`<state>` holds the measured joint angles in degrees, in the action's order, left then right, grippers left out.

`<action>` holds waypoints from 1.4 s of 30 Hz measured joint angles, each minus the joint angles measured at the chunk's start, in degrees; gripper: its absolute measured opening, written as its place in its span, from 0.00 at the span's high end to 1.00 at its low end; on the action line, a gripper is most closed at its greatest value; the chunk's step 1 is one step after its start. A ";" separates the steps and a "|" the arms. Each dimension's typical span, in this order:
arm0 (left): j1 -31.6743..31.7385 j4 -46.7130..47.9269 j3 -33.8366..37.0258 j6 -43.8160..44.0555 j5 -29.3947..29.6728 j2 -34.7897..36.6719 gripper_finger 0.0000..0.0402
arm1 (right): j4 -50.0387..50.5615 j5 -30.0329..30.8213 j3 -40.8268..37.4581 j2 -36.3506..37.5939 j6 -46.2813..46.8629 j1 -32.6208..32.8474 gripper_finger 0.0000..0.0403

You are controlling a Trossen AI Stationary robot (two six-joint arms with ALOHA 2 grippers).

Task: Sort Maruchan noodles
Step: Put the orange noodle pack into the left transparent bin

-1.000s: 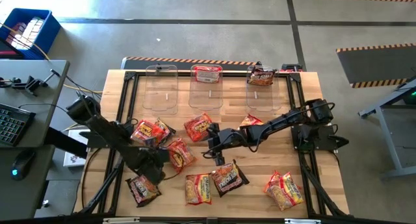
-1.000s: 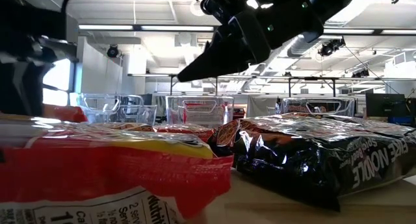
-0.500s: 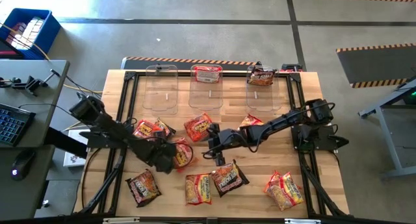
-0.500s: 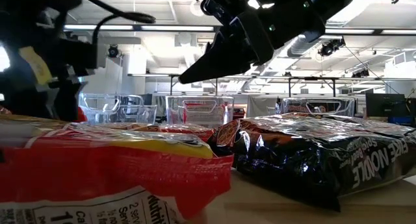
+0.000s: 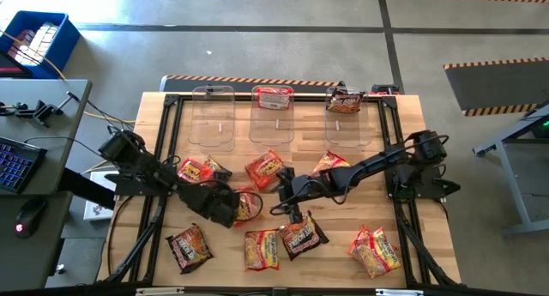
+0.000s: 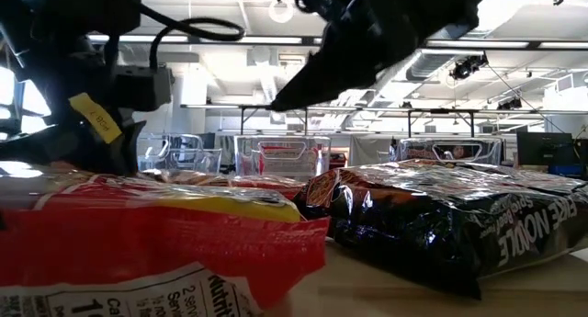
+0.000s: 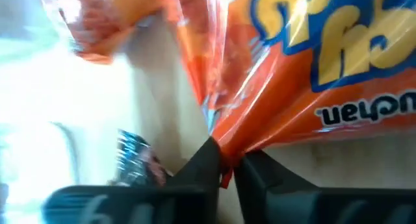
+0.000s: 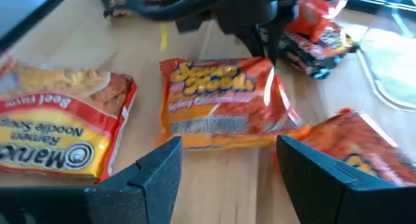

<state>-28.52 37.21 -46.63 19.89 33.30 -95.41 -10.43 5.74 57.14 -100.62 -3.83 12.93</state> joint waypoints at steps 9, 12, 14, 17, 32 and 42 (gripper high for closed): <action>-0.87 -8.88 0.00 -8.08 11.03 2.50 0.99 | -4.72 -14.01 -5.46 5.98 10.31 -6.60 0.42; -0.87 -12.68 0.00 -11.70 12.21 3.99 0.99 | -6.01 -15.51 -6.62 5.79 16.06 -9.81 0.42; -0.87 -15.58 -0.02 -14.38 12.73 4.68 1.00 | -6.15 -17.13 -6.64 5.77 18.72 -11.36 0.42; -0.87 -19.54 -0.02 -19.15 13.62 5.27 1.00 | -6.45 -24.66 -5.92 5.74 22.35 -13.54 0.42; 1.40 -25.50 -4.71 -36.13 17.35 5.39 1.00 | -5.85 -48.28 0.59 -1.85 40.29 -17.37 0.42; 1.56 -27.73 -4.83 -36.68 16.78 5.39 1.00 | -6.17 -46.03 1.77 -2.66 44.36 -16.29 0.44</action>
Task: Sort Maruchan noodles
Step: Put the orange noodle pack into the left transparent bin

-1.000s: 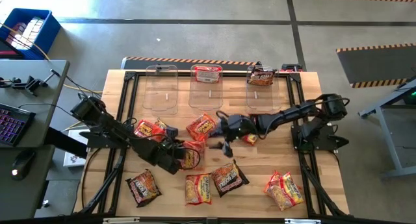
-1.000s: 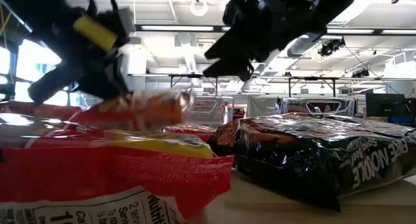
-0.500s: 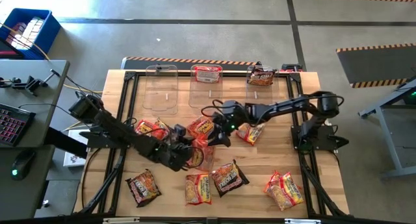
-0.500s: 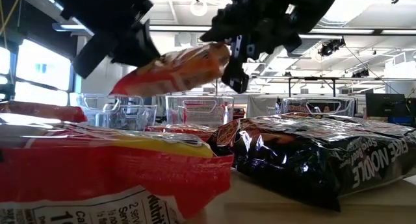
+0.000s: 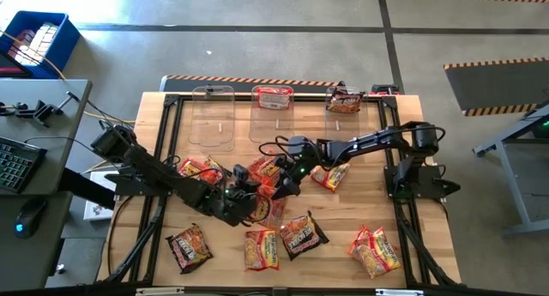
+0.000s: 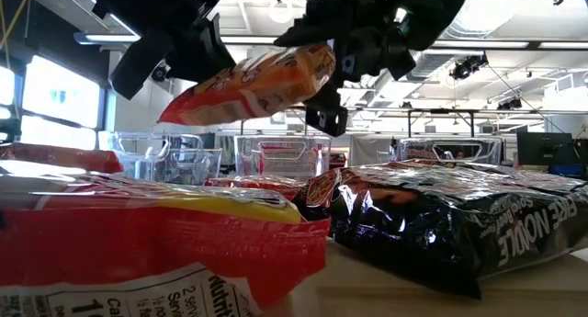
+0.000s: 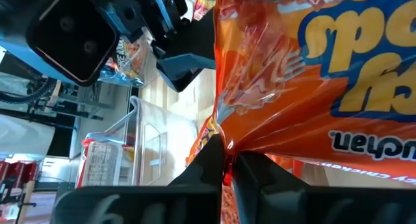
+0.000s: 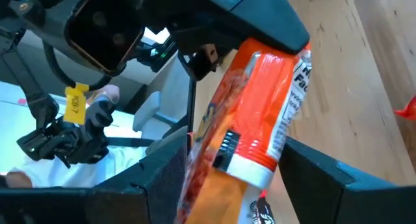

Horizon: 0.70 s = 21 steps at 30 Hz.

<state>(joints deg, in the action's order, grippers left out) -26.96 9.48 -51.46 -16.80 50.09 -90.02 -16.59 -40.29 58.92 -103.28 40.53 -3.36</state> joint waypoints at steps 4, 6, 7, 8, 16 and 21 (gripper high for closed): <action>0.00 -0.27 0.00 0.00 0.00 -0.02 1.00 | -0.22 -0.02 0.00 -0.78 0.88 0.27 0.49; 0.00 -0.27 0.00 0.01 -0.05 -0.02 1.00 | -0.83 -0.04 0.02 -1.35 0.90 0.51 0.53; 0.00 -0.30 0.00 0.00 -0.05 -0.02 1.00 | -0.82 -0.13 0.02 -1.55 0.88 0.70 0.54; 0.00 -0.39 0.00 0.00 -0.05 -0.02 1.00 | -0.94 -0.10 0.01 -1.77 0.80 0.90 0.56; -0.44 -0.44 -0.13 1.15 -0.36 0.45 0.96 | -1.33 0.40 -0.04 -2.08 -2.43 2.06 0.70; -0.81 4.23 0.22 12.29 -5.02 5.63 0.88 | -1.30 -0.49 -0.07 -1.01 -7.04 2.21 0.73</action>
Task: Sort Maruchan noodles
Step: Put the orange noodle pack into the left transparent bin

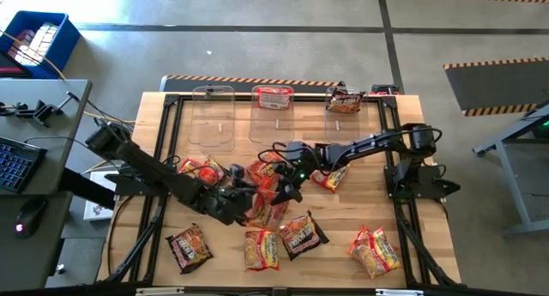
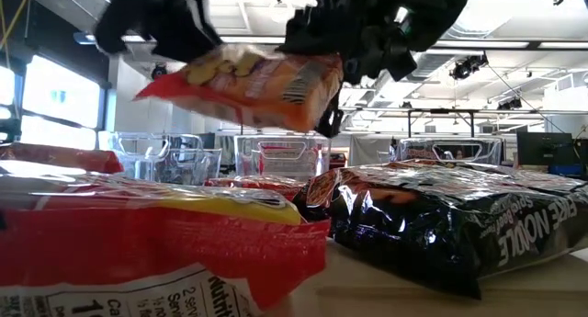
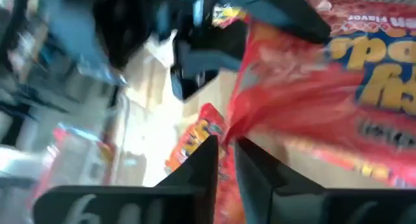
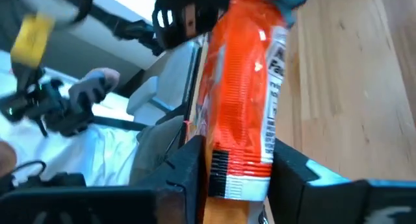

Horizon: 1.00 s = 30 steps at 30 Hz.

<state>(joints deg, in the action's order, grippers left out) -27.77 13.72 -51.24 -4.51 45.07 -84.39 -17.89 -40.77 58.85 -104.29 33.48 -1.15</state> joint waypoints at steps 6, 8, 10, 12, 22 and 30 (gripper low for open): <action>-1.89 -1.47 9.06 17.71 -4.84 10.92 0.83 | 7.61 1.22 0.00 4.90 -10.85 -0.44 0.73; -2.56 -6.99 13.58 22.69 -7.89 14.60 0.83 | 12.47 4.30 0.00 7.38 -17.41 -0.44 0.73; -2.67 -16.23 18.11 27.57 -11.68 17.15 0.83 | 16.47 9.52 -0.32 9.67 -23.07 -0.11 0.73; -2.16 -24.88 21.80 31.80 -14.54 18.98 0.84 | 16.89 15.04 -1.96 11.75 -26.49 0.43 0.73; 2.66 -27.79 18.55 26.65 -16.26 17.73 0.71 | -15.41 31.37 -16.67 13.53 -28.73 5.40 0.73; 7.95 -15.46 10.72 25.28 -21.23 17.54 0.52 | -23.08 39.43 -19.59 13.53 -32.88 8.07 0.73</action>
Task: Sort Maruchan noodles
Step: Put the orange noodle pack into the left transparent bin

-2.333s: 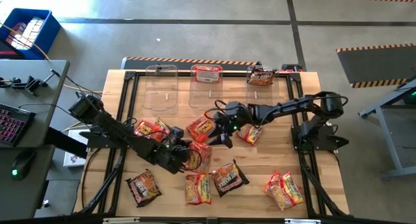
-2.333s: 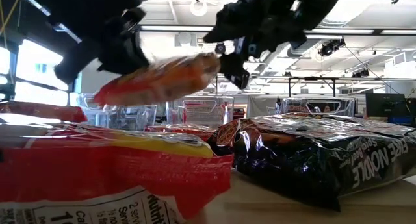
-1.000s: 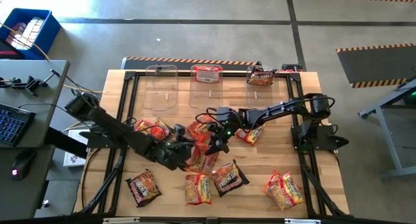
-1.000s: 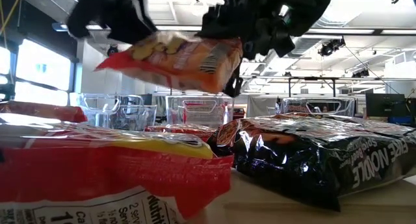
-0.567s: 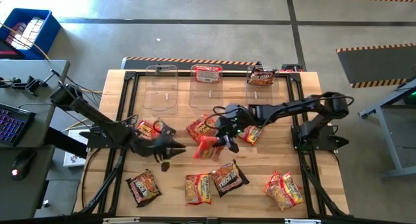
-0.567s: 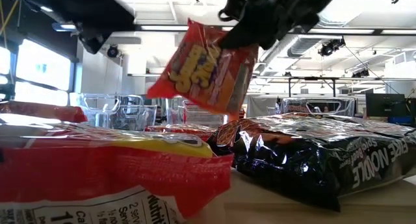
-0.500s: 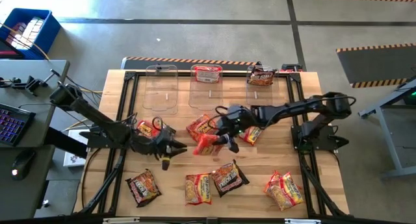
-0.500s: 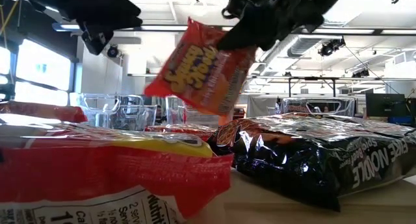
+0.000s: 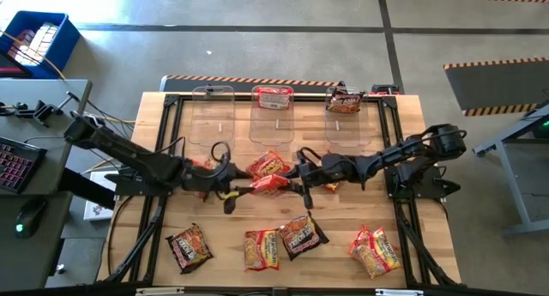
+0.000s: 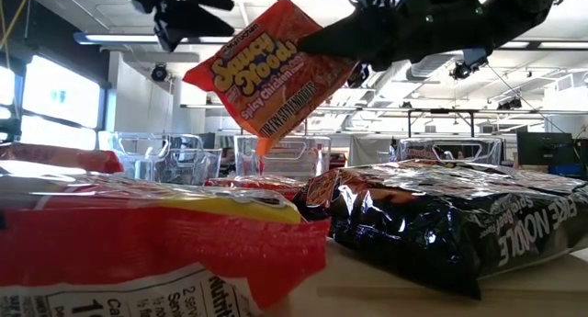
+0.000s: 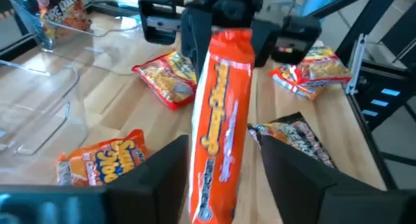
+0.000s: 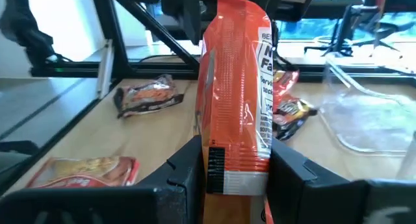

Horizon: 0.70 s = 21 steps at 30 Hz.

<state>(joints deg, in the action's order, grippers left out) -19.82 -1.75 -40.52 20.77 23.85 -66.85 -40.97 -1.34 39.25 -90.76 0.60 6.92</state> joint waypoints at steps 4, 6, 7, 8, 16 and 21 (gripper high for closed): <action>2.19 1.41 -1.89 0.10 -2.90 0.00 0.45 | -0.14 0.11 0.93 0.00 -1.81 0.00 0.73; 3.10 2.47 -2.42 0.09 -4.09 -0.09 0.43 | -0.18 0.15 1.30 0.00 -2.62 0.00 0.73; 3.46 3.12 -2.80 0.12 -4.27 -0.39 0.42 | -0.07 0.16 1.54 0.00 -3.09 0.00 0.73; 3.78 3.89 -3.14 0.14 -4.49 -0.85 0.41 | -0.06 0.16 1.79 0.00 -3.49 0.00 0.73; 4.44 6.93 -7.14 -3.46 -5.74 -5.42 0.39 | -1.34 2.43 2.79 -0.02 -5.55 -0.03 0.73; 5.31 8.79 -10.26 -8.40 -5.87 -7.39 0.39 | -2.35 2.95 2.79 -0.02 -5.60 -0.22 0.73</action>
<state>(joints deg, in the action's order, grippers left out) -14.51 7.04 -50.78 12.37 17.98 -74.24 -43.32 1.61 42.04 -90.78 -4.99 6.70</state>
